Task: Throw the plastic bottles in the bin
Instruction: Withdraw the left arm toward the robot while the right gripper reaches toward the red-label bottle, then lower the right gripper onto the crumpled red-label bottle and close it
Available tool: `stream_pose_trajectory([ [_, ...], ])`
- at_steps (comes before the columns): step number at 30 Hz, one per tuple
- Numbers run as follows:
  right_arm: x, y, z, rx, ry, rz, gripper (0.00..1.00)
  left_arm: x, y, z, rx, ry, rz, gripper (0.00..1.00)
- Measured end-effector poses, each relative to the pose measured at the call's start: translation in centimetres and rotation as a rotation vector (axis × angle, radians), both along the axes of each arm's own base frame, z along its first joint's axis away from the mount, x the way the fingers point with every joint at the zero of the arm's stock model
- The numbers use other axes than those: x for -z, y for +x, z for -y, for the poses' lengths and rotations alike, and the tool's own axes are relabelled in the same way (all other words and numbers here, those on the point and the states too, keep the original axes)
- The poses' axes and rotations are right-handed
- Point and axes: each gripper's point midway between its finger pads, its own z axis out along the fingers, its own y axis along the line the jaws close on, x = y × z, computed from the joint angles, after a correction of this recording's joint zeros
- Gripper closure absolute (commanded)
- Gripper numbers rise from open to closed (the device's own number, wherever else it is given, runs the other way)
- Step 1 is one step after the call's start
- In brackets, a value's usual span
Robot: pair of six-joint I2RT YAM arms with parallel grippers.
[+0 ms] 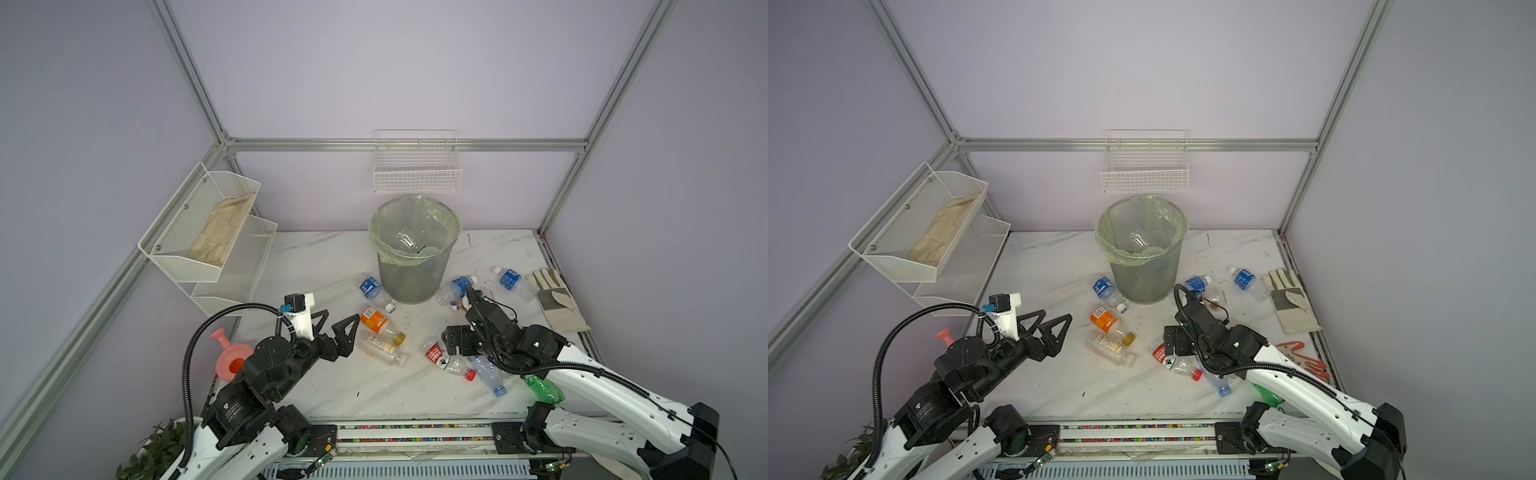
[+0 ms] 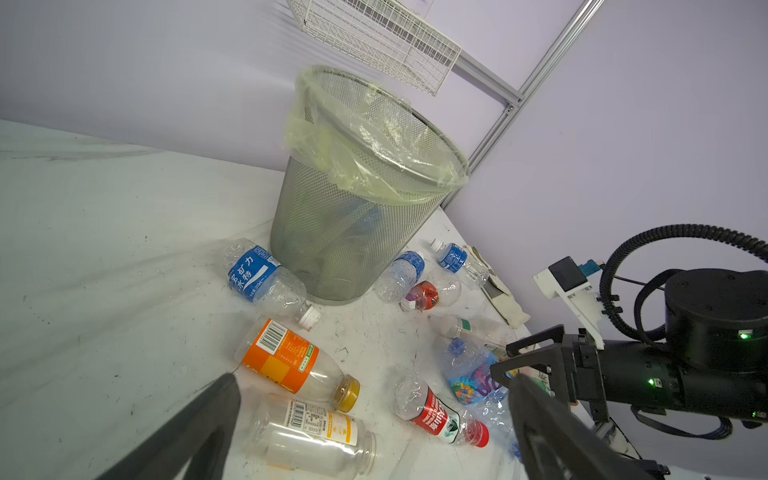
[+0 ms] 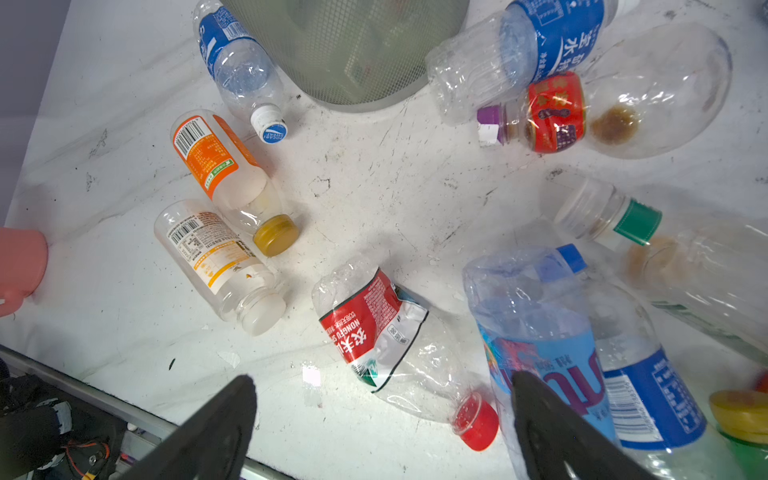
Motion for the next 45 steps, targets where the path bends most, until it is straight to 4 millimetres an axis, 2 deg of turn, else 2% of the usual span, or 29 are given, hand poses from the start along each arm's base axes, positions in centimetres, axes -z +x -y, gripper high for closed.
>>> stream_pose_trajectory([
  [9,0.5,0.4,-0.7,-0.006,-0.011,-0.001,0.03,1.3,-0.2,-0.1,-0.007,-0.003,-0.060,0.02],
  [32,3.9,1.6,-2.1,0.006,-0.094,-0.030,0.03,1.8,-1.8,-1.4,-0.014,-0.024,-0.073,0.02],
  [45,4.9,2.0,-2.4,0.018,-0.112,-0.040,0.03,2.4,-2.5,-2.2,-0.025,-0.036,-0.082,0.02],
])
